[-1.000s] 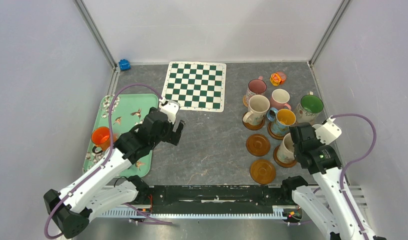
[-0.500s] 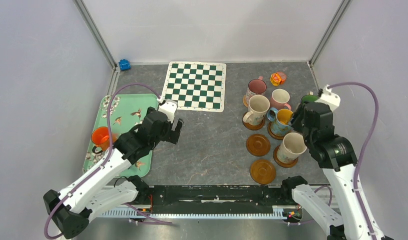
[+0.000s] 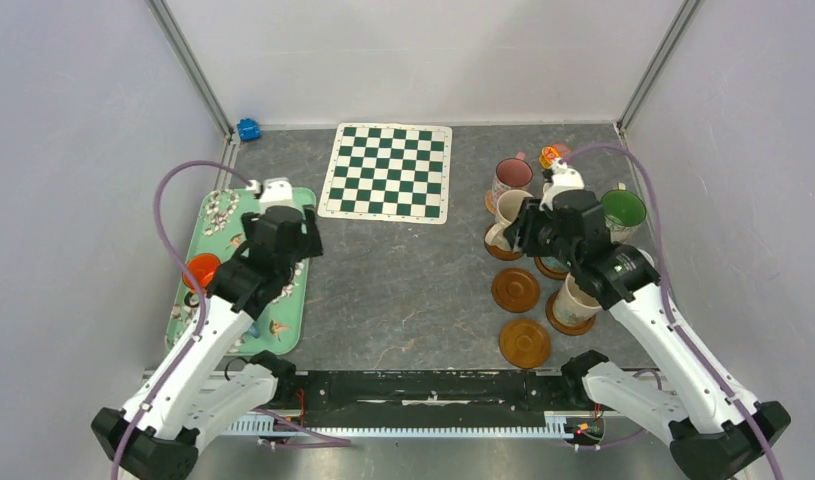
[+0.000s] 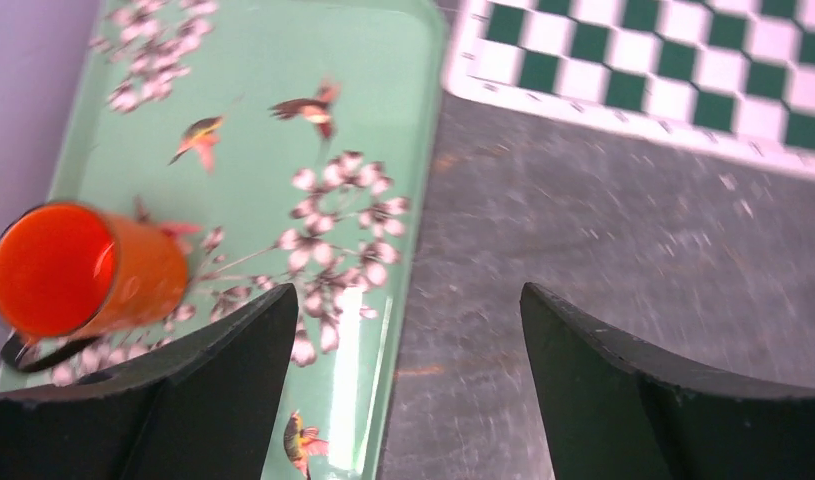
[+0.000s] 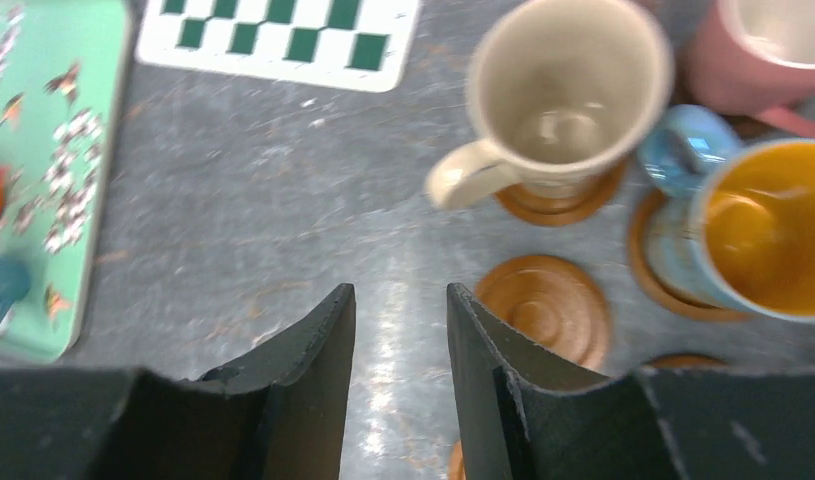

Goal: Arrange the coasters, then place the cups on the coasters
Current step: Pick up the cup from the tray.

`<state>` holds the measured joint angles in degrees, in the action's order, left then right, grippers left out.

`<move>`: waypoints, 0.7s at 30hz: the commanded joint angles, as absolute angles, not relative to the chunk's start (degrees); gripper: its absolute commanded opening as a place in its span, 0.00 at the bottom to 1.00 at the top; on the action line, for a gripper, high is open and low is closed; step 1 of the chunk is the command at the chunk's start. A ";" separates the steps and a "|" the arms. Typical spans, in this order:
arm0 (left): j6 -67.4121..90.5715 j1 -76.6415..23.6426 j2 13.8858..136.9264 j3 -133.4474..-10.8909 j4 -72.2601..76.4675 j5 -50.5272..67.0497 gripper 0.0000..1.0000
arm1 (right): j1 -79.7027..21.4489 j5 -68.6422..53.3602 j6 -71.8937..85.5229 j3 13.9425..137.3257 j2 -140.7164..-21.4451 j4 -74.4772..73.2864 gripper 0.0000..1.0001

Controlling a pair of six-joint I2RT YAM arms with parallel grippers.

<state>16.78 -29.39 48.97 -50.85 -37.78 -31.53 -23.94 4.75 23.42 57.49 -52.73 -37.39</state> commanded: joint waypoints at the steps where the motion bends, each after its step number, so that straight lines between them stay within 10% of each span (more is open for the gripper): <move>1: 28.90 -18.78 48.97 -54.80 -39.24 -37.04 0.86 | -31.18 3.42 25.87 56.14 -52.89 -28.63 0.41; 21: 36.94 14.93 69.20 -60.41 -37.04 -35.07 0.74 | -38.67 -1.93 26.89 54.52 -49.93 -24.57 0.43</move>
